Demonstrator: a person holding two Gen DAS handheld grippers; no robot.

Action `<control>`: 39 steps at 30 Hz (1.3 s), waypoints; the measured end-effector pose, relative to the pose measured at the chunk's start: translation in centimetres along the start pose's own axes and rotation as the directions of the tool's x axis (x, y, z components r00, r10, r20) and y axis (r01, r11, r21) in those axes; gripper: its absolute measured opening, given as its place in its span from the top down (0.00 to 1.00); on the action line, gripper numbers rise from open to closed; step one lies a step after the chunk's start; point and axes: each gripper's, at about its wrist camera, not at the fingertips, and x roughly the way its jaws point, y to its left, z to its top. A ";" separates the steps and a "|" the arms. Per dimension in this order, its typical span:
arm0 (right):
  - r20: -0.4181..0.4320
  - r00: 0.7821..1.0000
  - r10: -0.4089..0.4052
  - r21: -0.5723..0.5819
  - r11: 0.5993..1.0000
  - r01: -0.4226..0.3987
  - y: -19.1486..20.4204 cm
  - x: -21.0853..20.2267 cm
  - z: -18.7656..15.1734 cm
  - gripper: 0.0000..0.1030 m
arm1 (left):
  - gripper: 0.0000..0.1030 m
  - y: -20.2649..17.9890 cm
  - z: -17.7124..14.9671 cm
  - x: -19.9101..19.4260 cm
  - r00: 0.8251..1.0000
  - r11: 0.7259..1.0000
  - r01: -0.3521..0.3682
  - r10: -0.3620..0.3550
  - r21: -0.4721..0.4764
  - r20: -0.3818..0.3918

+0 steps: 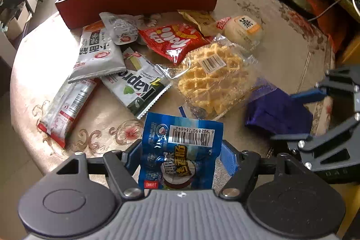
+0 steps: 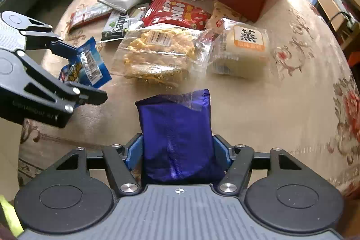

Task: Organize snacks
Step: 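Lift the blue packet with the left tool while the right tool lifts the blue pouch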

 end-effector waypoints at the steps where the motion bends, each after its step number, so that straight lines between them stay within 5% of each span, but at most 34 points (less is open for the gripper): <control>1: 0.007 1.000 0.006 0.010 1.000 -0.006 0.1 -0.3 -0.2 0.30 | 0.31 0.1 0.0 -0.1 1.000 1.000 0.005 -0.005 -0.007 0.002; 22: 0.170 0.985 0.017 0.199 0.979 -0.052 -0.2 -5.6 -2.0 0.30 | 0.32 0.9 0.4 -3.2 0.989 0.985 0.111 -0.096 -0.131 0.114; 39: 0.357 0.934 -0.017 0.238 0.969 -0.073 -2.7 -7.1 4.2 0.30 | 0.32 3.2 6.9 -4.8 0.962 0.968 0.135 -0.077 -0.211 0.262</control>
